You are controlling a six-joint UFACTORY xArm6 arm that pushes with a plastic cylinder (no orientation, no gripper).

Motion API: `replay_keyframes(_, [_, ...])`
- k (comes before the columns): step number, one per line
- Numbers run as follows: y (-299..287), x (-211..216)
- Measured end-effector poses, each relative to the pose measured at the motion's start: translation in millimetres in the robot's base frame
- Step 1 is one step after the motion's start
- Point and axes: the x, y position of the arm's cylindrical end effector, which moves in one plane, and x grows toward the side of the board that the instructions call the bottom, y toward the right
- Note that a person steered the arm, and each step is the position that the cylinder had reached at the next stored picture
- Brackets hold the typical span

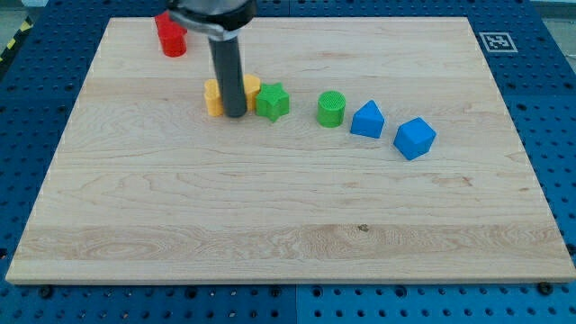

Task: Move the yellow hexagon slightly up

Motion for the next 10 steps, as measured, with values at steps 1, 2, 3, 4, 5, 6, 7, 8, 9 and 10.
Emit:
replay_keyframes(1, [15, -1])
replay_keyframes(2, [21, -2])
replay_keyframes(3, [30, -29])
replay_keyframes(4, [30, -44])
replay_keyframes(5, [30, -28])
replay_keyframes(6, [18, -16])
replay_keyframes(7, [8, -32])
replay_keyframes(8, [8, -43])
replay_keyframes(9, [8, -45])
replay_keyframes(10, [8, -47])
